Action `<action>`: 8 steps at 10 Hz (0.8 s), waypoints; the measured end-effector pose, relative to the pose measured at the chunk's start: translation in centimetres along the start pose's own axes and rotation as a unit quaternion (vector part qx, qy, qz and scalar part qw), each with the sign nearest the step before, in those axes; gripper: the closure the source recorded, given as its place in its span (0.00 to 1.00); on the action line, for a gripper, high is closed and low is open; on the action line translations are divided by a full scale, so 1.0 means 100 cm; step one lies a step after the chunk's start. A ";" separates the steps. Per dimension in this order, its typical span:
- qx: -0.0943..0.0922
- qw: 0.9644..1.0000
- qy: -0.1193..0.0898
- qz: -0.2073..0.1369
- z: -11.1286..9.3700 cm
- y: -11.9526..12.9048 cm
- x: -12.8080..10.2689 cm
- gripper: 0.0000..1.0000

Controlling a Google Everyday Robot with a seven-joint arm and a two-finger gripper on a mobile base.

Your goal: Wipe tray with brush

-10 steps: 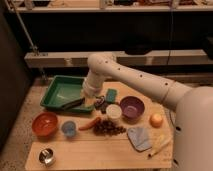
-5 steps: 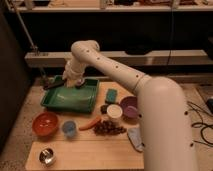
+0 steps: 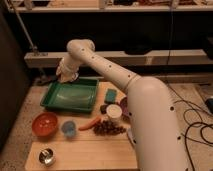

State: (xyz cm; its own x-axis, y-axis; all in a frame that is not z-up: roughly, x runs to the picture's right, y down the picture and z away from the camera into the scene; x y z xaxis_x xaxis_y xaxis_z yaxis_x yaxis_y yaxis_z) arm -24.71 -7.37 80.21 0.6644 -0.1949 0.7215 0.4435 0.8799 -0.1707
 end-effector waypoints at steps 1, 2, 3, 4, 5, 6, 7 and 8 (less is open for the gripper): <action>-0.004 1.000 -0.001 -0.001 0.003 0.002 -0.002 1.00; -0.011 1.000 -0.002 -0.003 0.011 0.009 -0.003 1.00; -0.017 1.000 -0.005 -0.005 0.023 0.016 -0.002 1.00; -0.020 1.000 -0.009 -0.008 0.039 0.022 0.002 1.00; -0.024 1.000 -0.015 -0.013 0.061 0.030 0.006 1.00; -0.029 0.999 -0.024 -0.022 0.086 0.035 0.005 1.00; -0.032 0.999 -0.030 -0.031 0.104 0.037 0.002 1.00; -0.034 0.997 -0.039 -0.048 0.128 0.036 -0.006 1.00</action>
State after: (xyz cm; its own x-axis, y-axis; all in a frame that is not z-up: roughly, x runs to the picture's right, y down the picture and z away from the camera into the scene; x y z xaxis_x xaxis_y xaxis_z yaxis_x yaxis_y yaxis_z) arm -31.24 1.43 87.72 0.5690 -0.2394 0.7867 0.5443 0.8268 -0.1421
